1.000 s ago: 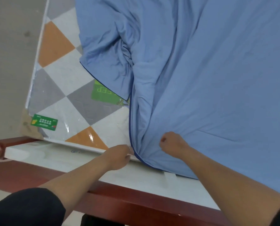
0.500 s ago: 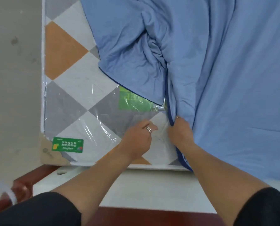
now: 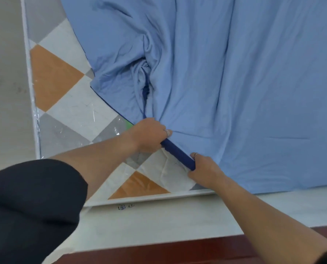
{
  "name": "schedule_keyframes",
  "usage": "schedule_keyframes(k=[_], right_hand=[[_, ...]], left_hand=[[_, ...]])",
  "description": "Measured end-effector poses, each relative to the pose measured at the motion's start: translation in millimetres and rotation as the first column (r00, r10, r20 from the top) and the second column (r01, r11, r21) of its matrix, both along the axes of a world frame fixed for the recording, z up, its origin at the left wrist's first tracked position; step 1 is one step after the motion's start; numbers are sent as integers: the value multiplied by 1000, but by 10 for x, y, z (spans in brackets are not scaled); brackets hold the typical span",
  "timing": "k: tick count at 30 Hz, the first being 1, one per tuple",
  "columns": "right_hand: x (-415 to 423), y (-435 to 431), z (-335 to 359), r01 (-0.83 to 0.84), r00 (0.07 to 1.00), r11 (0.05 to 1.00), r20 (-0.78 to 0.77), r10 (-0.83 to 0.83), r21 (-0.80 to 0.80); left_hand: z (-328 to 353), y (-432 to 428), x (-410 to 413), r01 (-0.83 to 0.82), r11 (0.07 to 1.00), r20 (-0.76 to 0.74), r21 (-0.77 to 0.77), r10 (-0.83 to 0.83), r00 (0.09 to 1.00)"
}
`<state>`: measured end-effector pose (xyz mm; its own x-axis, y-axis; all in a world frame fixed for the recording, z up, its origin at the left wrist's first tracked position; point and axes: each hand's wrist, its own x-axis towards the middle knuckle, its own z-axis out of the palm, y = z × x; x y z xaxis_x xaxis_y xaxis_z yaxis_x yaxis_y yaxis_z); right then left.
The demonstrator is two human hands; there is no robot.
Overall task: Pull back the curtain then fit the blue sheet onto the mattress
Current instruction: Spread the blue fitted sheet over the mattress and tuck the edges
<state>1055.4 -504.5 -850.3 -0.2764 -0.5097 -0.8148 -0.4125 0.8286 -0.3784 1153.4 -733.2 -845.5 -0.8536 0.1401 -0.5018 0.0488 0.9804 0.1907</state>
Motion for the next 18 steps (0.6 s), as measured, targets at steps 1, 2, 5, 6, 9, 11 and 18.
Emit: schedule_keyframes(k=[1, 2, 5, 6, 9, 11, 18], right_hand=[[-42, 74, -48, 12, 998, 1000, -54, -10, 26], [-85, 141, -91, 45, 995, 998, -91, -40, 50], [-197, 340, -190, 71, 991, 993, -119, -59, 91], [-206, 384, -199, 20, 995, 994, -102, -10, 106], [-145, 465, -179, -133, 986, 986, -83, 142, 101], [-87, 510, -154, -197, 967, 975, -140, 211, 104], [-31, 707, -158, -525, 850, 810, 104, 517, 262]], left_hand=[[34, -24, 37, 11, 1000, -25, 5, -10, 1000], [69, -33, 99, 15, 1000, -34, 10, -15, 999], [93, 53, 386, 59, 998, 89, -1, -58, 994], [74, 98, 512, 76, 997, 161, 5, -75, 984], [72, 229, 810, 77, 996, 356, 44, -87, 930], [102, 304, 965, 75, 996, 445, 55, -92, 891], [231, 764, 1219, 306, 944, 694, 127, -305, 652]])
